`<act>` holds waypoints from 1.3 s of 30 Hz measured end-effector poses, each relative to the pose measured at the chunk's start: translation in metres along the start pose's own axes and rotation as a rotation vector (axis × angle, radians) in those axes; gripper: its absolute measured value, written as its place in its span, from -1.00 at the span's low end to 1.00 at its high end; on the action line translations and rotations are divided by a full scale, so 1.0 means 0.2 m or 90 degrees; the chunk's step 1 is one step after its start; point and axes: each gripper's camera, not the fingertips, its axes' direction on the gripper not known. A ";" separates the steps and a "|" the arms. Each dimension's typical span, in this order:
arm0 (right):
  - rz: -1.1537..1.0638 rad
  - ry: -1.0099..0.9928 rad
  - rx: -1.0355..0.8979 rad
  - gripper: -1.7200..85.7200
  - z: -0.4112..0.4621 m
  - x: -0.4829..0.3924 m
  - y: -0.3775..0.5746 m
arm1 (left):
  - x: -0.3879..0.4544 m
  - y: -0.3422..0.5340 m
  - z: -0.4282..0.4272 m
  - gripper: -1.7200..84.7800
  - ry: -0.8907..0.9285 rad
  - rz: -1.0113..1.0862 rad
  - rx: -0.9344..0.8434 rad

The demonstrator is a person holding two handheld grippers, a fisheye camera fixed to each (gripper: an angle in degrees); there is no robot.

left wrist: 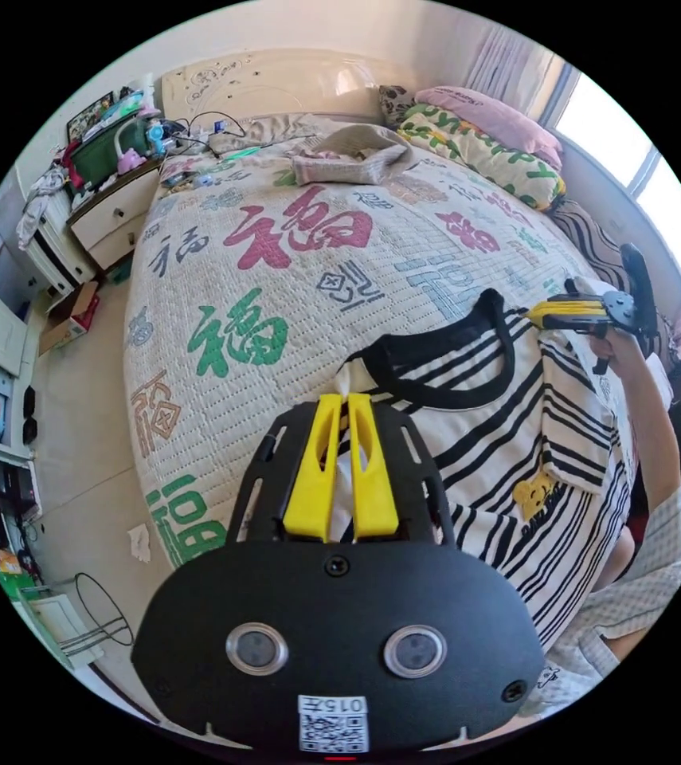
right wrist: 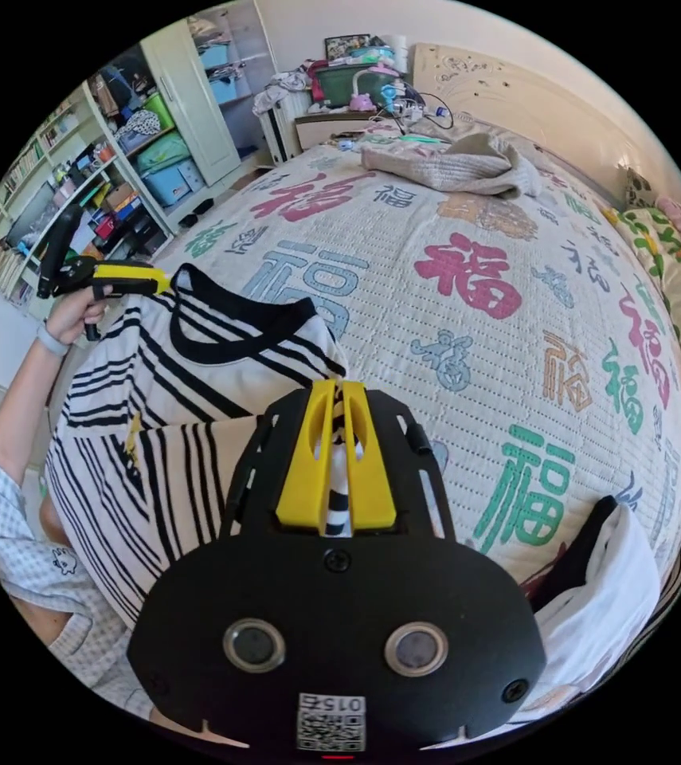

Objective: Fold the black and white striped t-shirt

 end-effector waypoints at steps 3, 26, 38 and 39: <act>-0.031 -0.013 0.076 -0.96 -0.25 -0.13 0.24 | 0.06 0.19 -0.19 -0.94 0.021 0.035 0.081; -0.274 -0.038 0.178 -0.97 -0.68 -1.27 2.92 | 0.98 2.85 -0.60 -0.95 0.001 0.326 0.188; -0.367 0.100 0.026 -0.98 -0.60 -1.48 3.14 | 1.14 3.00 -0.45 -0.95 -0.016 0.410 0.139; -0.368 0.100 0.018 -0.98 -0.59 -1.47 3.15 | 1.14 2.99 -0.44 -0.95 -0.014 0.413 0.130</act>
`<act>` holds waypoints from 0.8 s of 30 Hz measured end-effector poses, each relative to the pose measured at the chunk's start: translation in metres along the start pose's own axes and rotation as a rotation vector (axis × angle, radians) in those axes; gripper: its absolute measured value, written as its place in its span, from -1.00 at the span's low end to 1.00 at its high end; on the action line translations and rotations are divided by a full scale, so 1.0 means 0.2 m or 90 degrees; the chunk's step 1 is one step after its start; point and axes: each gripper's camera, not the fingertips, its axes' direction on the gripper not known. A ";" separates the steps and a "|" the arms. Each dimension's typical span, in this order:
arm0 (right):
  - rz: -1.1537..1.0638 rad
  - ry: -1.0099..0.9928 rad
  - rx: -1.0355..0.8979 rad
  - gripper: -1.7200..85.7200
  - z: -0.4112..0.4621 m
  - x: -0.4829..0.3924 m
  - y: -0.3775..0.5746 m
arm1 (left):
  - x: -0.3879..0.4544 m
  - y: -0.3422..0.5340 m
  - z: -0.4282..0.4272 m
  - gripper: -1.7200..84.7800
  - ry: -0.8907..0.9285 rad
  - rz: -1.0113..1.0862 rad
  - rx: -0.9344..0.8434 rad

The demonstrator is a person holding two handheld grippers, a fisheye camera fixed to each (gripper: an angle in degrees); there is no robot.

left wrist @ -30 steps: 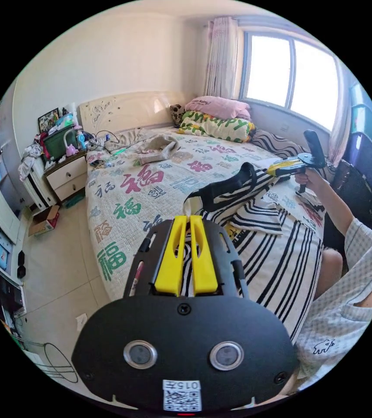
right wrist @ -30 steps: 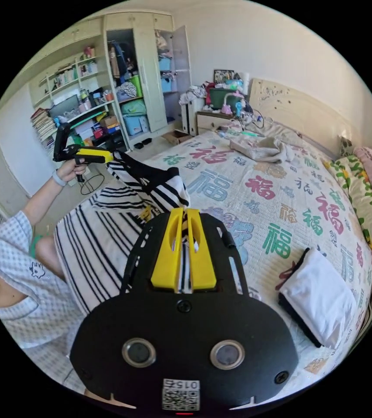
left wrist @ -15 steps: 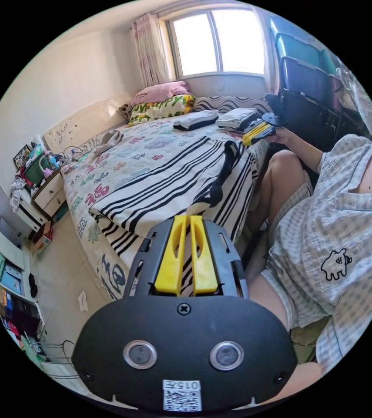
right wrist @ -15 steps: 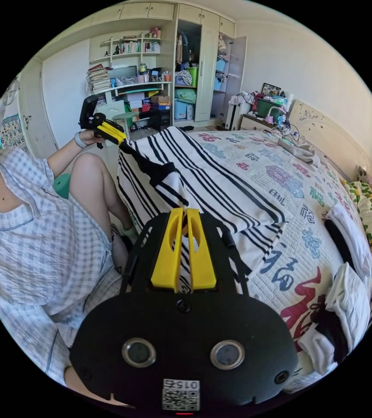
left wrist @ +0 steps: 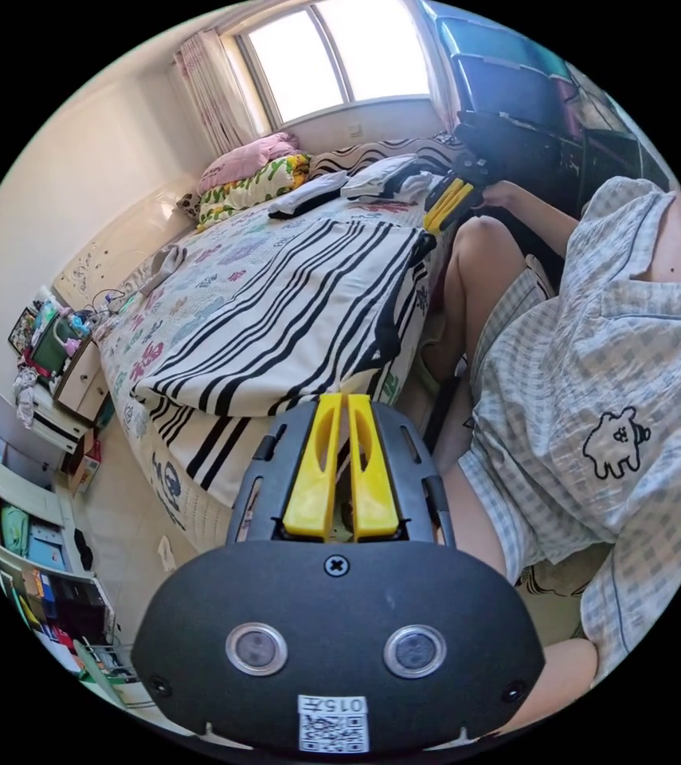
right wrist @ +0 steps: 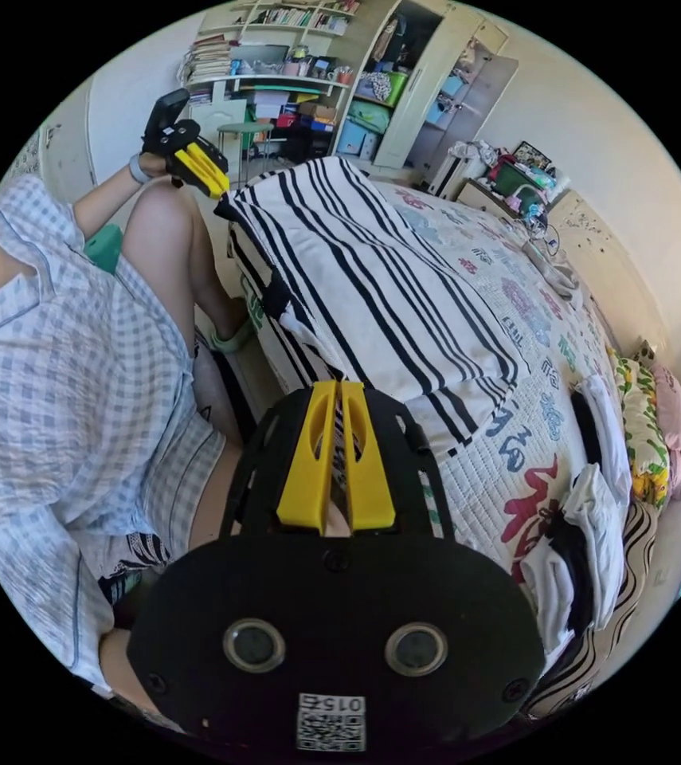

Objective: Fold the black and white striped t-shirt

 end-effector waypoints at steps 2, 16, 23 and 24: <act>0.002 -0.024 -0.041 -0.97 0.02 0.03 0.01 | -0.01 -0.02 0.07 -0.95 0.011 0.001 -0.040; 0.500 -0.057 0.187 -0.70 -0.04 1.37 -0.12 | -1.21 -0.20 -0.16 -0.70 -0.111 -0.422 0.159; 0.476 -0.204 0.068 -0.76 0.34 1.56 -0.18 | -1.67 -0.22 0.47 -0.71 0.082 -0.511 -0.035; 0.459 -0.218 0.062 -0.78 0.34 1.56 -0.19 | -1.68 -0.22 0.47 -0.72 0.086 -0.505 -0.028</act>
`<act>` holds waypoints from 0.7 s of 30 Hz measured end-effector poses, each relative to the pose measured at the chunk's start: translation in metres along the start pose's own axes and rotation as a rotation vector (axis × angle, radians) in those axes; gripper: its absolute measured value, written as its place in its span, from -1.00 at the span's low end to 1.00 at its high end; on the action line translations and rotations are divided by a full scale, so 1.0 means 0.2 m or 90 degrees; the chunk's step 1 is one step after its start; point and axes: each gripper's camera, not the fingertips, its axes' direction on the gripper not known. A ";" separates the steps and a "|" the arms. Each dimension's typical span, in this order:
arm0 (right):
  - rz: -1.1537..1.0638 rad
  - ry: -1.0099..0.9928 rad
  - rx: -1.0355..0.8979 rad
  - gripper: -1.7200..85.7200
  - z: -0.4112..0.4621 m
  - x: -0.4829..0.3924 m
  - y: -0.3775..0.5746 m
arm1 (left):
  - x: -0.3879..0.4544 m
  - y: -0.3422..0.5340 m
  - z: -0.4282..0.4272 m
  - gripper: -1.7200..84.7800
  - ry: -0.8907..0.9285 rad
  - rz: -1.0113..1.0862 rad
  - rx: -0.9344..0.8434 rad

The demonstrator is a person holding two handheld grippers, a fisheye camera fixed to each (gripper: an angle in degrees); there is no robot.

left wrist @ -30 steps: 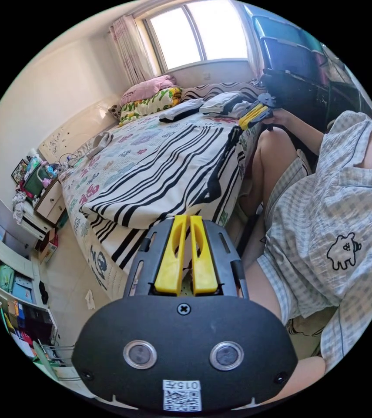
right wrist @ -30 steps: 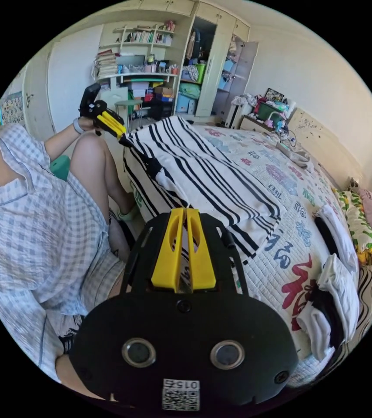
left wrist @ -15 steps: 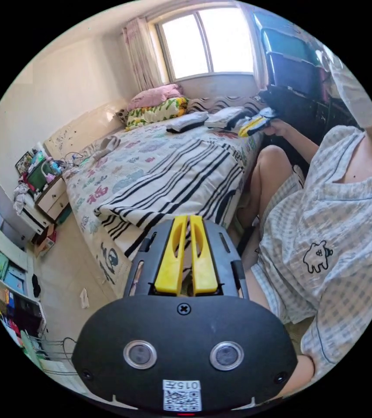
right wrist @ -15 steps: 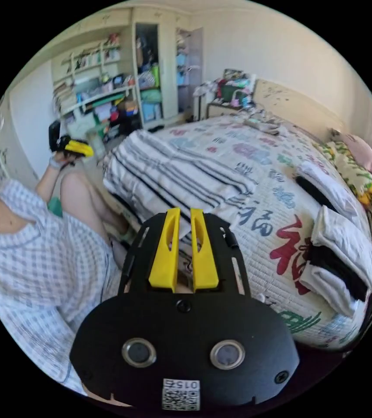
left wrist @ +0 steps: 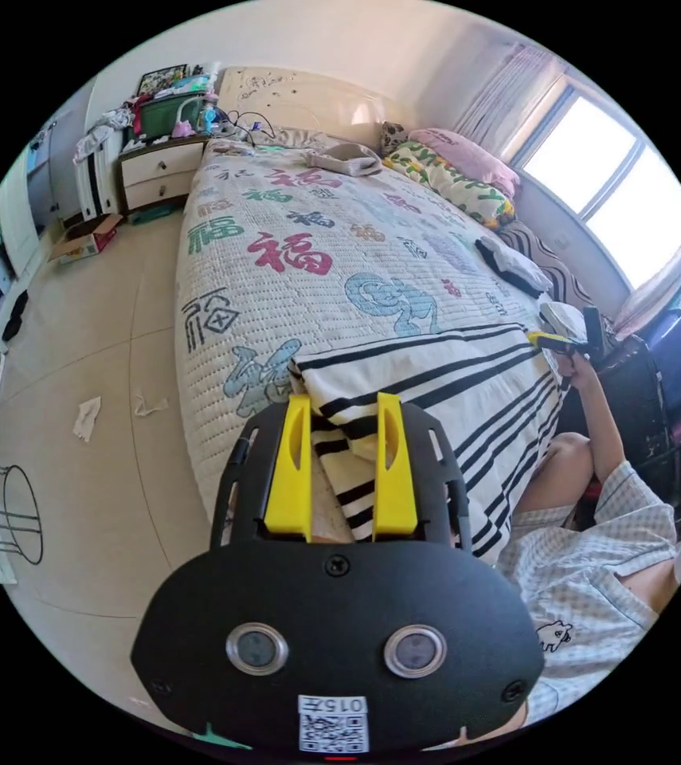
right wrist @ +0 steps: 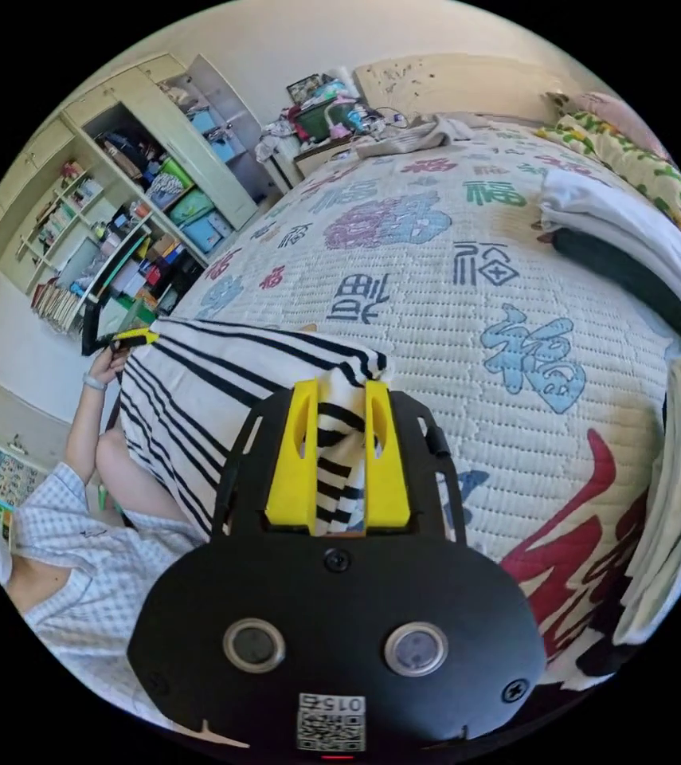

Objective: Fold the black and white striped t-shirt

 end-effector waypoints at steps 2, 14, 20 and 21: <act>-0.018 -0.031 -0.013 -0.84 0.02 0.02 0.01 | -0.04 -0.01 0.00 -0.83 0.058 0.002 0.003; -0.072 0.024 0.293 -0.92 -0.62 -0.20 0.08 | 0.26 0.07 -0.59 -0.93 0.104 0.132 0.295; 0.020 0.105 0.312 -0.91 -0.33 -0.11 -0.07 | 0.25 -0.11 -0.35 -0.91 0.002 0.087 0.335; 0.023 0.116 0.305 -0.90 -0.28 -0.10 -0.08 | 0.24 -0.13 -0.30 -0.91 -0.012 0.073 0.328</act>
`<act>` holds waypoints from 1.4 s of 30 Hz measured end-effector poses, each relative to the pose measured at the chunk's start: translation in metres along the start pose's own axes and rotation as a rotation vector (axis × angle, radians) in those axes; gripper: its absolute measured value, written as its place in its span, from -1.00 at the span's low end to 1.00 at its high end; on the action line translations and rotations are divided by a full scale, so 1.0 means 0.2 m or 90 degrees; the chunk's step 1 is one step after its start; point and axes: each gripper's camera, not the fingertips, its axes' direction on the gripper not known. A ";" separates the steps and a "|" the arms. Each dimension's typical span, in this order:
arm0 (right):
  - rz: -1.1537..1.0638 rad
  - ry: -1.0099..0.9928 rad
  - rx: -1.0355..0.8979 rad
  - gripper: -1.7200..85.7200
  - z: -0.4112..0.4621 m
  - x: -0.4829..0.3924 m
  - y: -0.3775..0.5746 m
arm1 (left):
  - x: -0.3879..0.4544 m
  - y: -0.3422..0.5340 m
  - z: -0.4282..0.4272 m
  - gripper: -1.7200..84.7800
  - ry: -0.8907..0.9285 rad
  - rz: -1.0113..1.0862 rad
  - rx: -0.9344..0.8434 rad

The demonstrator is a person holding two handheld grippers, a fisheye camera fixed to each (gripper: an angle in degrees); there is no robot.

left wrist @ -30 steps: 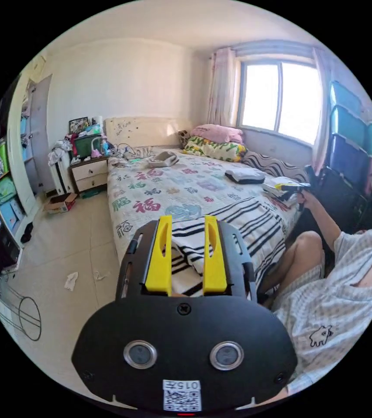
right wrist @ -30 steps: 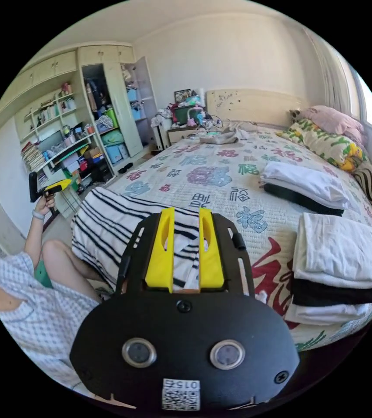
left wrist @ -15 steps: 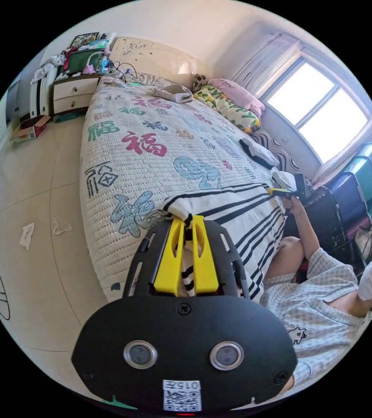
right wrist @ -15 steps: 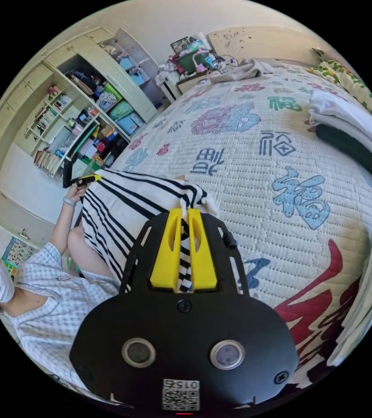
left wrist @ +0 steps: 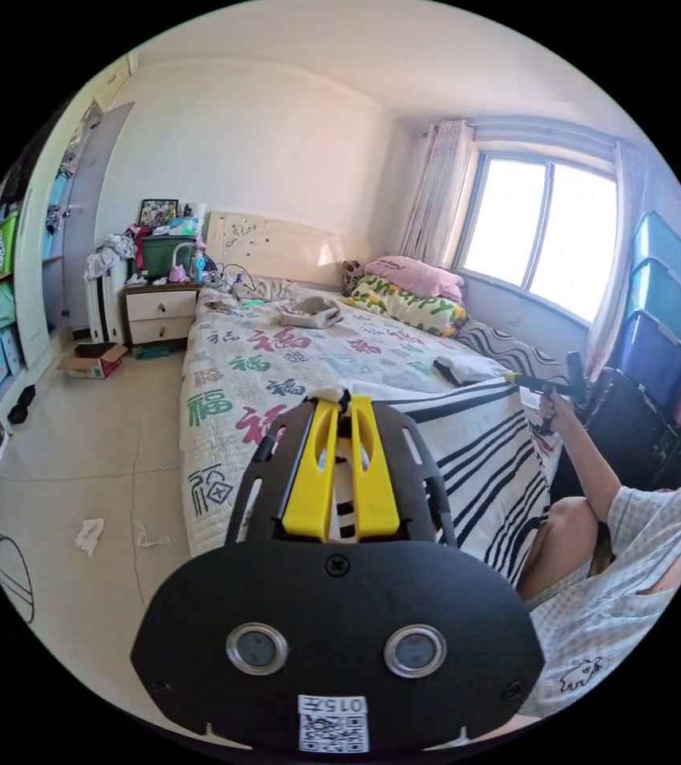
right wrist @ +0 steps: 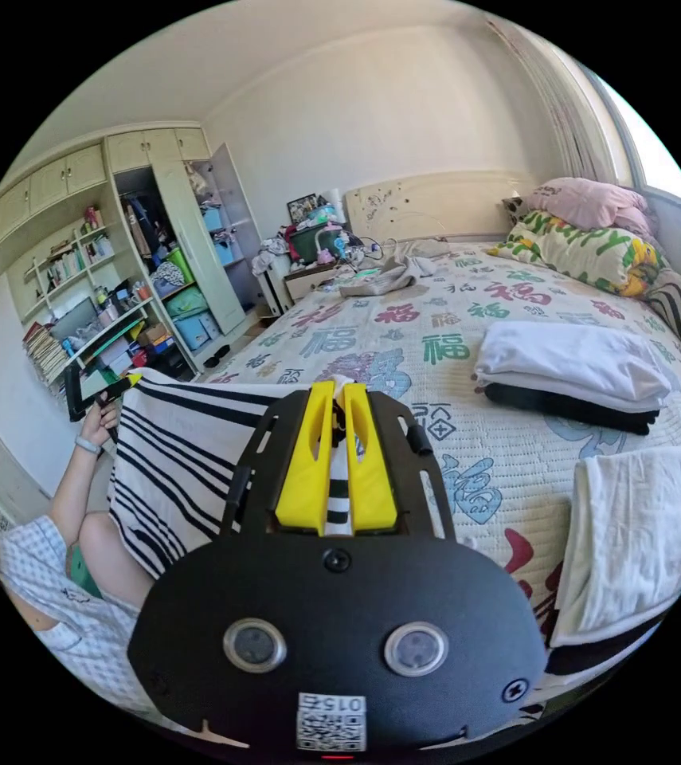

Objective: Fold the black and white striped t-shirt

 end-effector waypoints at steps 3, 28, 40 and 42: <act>0.004 0.048 -0.113 -0.87 0.26 0.02 0.07 | -0.06 0.07 0.30 -0.85 -0.112 -0.041 -0.118; -0.805 -0.065 -0.494 -0.88 -0.02 -1.00 1.23 | 0.88 0.65 0.03 -0.90 0.149 0.637 -0.411; -0.823 -0.169 -0.459 -0.95 -0.33 -1.01 1.12 | 0.74 0.48 -0.23 -0.96 0.252 0.616 -0.339; -0.822 -0.177 -0.518 -0.96 -0.27 -1.02 1.12 | 0.75 0.49 -0.17 -0.96 0.279 0.628 -0.386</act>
